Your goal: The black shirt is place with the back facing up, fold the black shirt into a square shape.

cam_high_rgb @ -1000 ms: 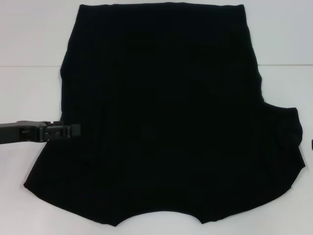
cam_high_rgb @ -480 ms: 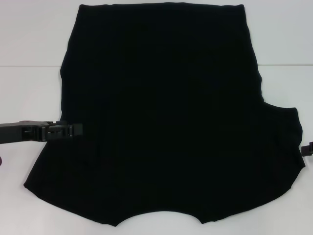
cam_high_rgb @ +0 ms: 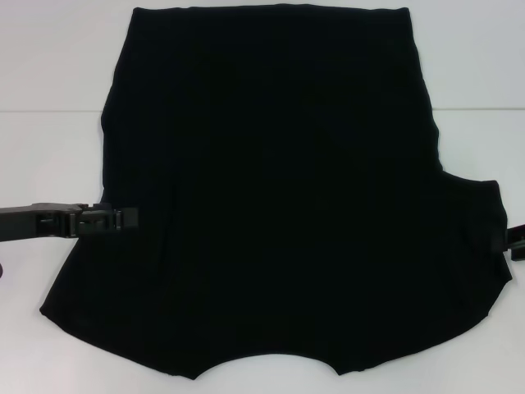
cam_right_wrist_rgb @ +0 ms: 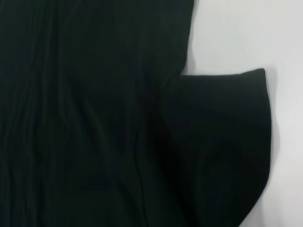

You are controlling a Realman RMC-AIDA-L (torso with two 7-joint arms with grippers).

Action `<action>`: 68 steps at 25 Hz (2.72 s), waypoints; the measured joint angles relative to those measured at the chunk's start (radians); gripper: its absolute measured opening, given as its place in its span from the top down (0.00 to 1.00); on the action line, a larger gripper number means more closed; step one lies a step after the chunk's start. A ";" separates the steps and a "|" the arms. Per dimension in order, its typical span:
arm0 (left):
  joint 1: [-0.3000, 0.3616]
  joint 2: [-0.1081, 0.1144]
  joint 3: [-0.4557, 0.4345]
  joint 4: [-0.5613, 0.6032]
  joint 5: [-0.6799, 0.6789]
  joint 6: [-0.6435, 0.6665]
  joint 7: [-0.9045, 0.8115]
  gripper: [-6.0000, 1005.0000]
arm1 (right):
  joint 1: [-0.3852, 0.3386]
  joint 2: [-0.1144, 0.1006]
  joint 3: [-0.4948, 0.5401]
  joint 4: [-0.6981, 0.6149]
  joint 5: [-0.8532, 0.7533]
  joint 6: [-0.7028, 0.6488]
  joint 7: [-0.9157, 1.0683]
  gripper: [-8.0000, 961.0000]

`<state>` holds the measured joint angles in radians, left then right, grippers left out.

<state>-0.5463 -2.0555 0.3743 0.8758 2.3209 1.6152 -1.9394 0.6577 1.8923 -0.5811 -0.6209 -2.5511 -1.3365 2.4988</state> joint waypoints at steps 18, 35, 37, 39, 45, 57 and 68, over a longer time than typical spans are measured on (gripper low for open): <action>0.005 -0.002 -0.002 0.001 -0.013 -0.014 0.005 0.27 | 0.045 0.010 -0.069 0.027 -0.051 0.036 0.044 0.90; 0.008 0.002 -0.005 0.001 -0.040 -0.020 0.005 0.27 | -0.002 -0.005 0.029 -0.040 -0.049 0.056 0.019 0.96; 0.009 0.001 -0.005 0.000 -0.042 -0.027 0.005 0.27 | -0.012 -0.004 0.055 -0.051 -0.049 0.068 0.019 0.96; 0.010 -0.001 -0.006 0.000 -0.044 -0.031 0.005 0.27 | -0.018 -0.005 0.083 -0.052 -0.049 0.078 0.014 0.96; 0.010 0.000 -0.006 -0.011 -0.074 -0.039 0.005 0.27 | -0.028 -0.002 0.130 -0.052 0.018 0.090 -0.047 0.96; 0.010 0.002 -0.024 -0.011 -0.091 -0.038 0.003 0.27 | 0.002 0.021 0.095 -0.083 0.089 0.062 -0.163 0.96; 0.009 0.002 -0.037 -0.011 -0.092 -0.039 -0.001 0.27 | 0.076 0.098 -0.184 -0.240 0.084 0.077 -0.279 0.96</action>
<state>-0.5369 -2.0539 0.3370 0.8652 2.2287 1.5757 -1.9405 0.7338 1.9902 -0.7654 -0.8605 -2.4668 -1.2598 2.2194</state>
